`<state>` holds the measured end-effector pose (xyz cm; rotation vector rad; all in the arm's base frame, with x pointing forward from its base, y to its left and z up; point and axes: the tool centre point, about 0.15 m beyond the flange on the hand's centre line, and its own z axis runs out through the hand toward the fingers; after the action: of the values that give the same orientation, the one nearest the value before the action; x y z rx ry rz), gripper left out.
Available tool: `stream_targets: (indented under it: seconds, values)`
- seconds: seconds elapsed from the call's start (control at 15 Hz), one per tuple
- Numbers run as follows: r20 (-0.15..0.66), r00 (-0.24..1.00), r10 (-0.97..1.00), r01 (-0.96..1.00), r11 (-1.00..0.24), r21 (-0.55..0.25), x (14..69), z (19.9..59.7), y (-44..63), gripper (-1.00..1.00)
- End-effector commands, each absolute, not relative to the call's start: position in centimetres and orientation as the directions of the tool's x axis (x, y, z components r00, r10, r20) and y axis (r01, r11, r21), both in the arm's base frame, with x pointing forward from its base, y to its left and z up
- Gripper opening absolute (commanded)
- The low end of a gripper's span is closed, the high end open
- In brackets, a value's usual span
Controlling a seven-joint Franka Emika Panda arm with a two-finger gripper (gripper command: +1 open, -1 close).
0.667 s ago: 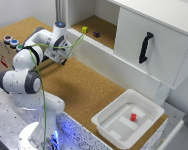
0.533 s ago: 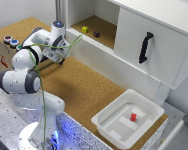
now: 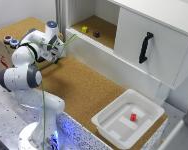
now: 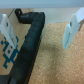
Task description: Pull the handle of the drawer
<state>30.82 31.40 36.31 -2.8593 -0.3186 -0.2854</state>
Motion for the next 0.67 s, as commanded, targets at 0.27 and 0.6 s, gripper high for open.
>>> stream_targets:
  seconds: [0.27,0.6]
  values:
    - [0.106,0.986,0.130,0.155,-0.948,-0.279,34.5,33.7,35.3,1.00]
    - [0.060,0.993,0.099,0.113,-0.940,-0.321,34.4,33.0,36.4,1.00]
